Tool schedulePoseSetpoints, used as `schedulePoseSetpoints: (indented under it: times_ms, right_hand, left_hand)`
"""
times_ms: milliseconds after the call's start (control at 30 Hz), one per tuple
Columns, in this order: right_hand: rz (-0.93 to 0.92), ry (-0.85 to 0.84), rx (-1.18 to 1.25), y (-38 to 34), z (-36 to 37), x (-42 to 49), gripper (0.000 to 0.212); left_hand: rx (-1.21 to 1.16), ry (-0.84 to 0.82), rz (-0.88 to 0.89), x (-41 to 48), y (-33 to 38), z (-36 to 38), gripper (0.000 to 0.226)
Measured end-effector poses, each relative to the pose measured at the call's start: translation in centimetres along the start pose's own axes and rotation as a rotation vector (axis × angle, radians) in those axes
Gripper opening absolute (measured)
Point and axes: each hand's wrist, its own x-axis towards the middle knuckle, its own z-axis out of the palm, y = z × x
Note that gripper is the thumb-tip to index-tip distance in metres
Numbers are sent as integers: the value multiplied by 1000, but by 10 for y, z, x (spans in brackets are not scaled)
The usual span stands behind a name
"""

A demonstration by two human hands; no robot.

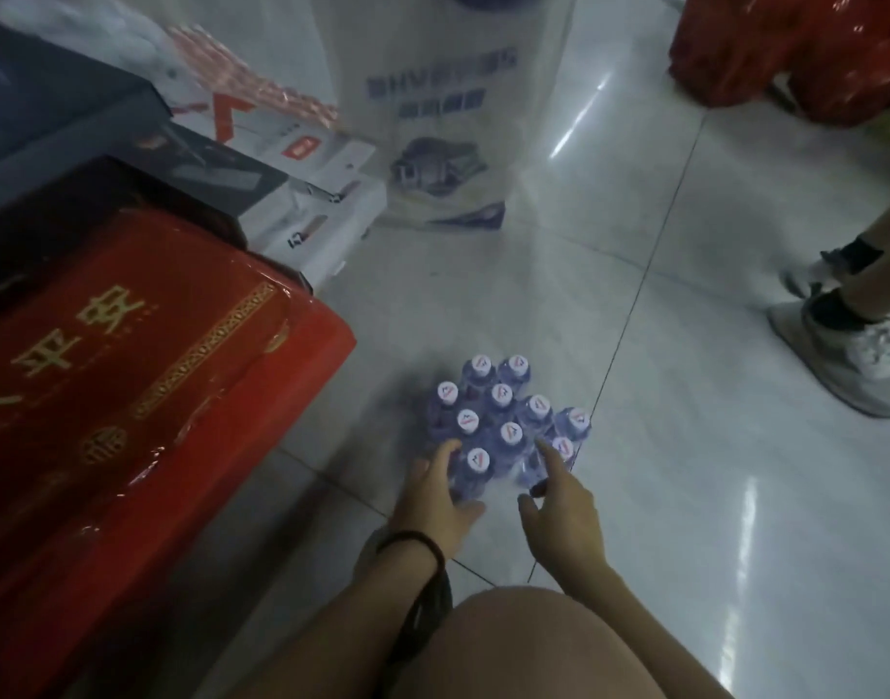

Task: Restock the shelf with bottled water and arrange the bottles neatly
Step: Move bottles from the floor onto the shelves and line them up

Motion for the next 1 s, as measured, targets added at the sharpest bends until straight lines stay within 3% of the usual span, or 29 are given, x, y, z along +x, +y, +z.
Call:
schedulePoseSetpoints:
  times_ms: [167,333,467,567,800,933,1000]
  right_hand:
    - [-14,-37,-114,-7,23,24,91]
    - [45,43,-154,-6,36,20,54]
    - [60,25,-213,6,49,19,87]
    - [55,29,-282,12,50,22,83]
    - [-159,-41,-484,16,64,19,72]
    - [-238,-20,-448,13,66,12,64]
    - [-274,23,-310,5,59,5,60]
  left_hand:
    - [128,85,-28,18,-10,32,85]
    - [151,155,9,17,-15,44,65]
    - [72,91,26,19,-23,49,65]
    - [62,101,35,20,-28,47,61]
    - [-219,142,-58,0,-53,20,50]
    - [-325,167,-34,-15,-61,-13,43]
    - [-392,222,-9,-31,-57,-39,40]
